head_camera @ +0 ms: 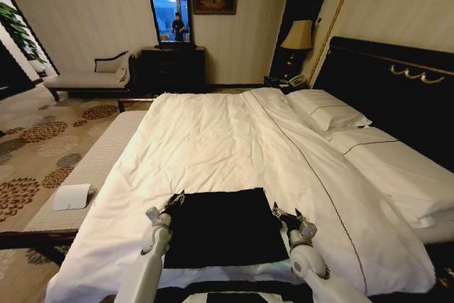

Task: Fold the clothes on the bed.

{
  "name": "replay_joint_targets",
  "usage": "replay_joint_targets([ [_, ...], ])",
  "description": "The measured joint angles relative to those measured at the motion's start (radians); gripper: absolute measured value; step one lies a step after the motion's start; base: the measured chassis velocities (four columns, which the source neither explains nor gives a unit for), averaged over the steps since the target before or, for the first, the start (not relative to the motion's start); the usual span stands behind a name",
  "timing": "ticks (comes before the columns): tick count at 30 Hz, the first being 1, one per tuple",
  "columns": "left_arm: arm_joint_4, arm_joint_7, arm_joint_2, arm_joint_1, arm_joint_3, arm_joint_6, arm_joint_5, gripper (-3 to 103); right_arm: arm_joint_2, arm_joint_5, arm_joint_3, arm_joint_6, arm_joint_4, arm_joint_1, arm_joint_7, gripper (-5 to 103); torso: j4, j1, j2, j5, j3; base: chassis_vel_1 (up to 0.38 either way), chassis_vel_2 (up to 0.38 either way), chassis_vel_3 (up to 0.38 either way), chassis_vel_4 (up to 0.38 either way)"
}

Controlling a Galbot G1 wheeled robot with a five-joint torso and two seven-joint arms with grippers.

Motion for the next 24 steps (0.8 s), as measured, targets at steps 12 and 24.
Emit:
replay_joint_targets([
  [12,-0.018,0.0,0.004,0.016,-0.012,-0.004,-0.01,3,-0.001,0.046,-0.01,0.025,-0.081,0.07,-0.053,100,-0.0002,0.0,0.0,-0.0001,0.0,0.0,0.0,0.0,0.0],
  [24,-0.041,0.002,0.021,0.025,-0.039,-0.004,-0.046,2,-0.017,0.25,-0.029,0.099,-0.291,0.219,-0.647,100,0.0,0.0,0.0,-0.0001,0.0,0.0,0.0,0.0,0.0],
])
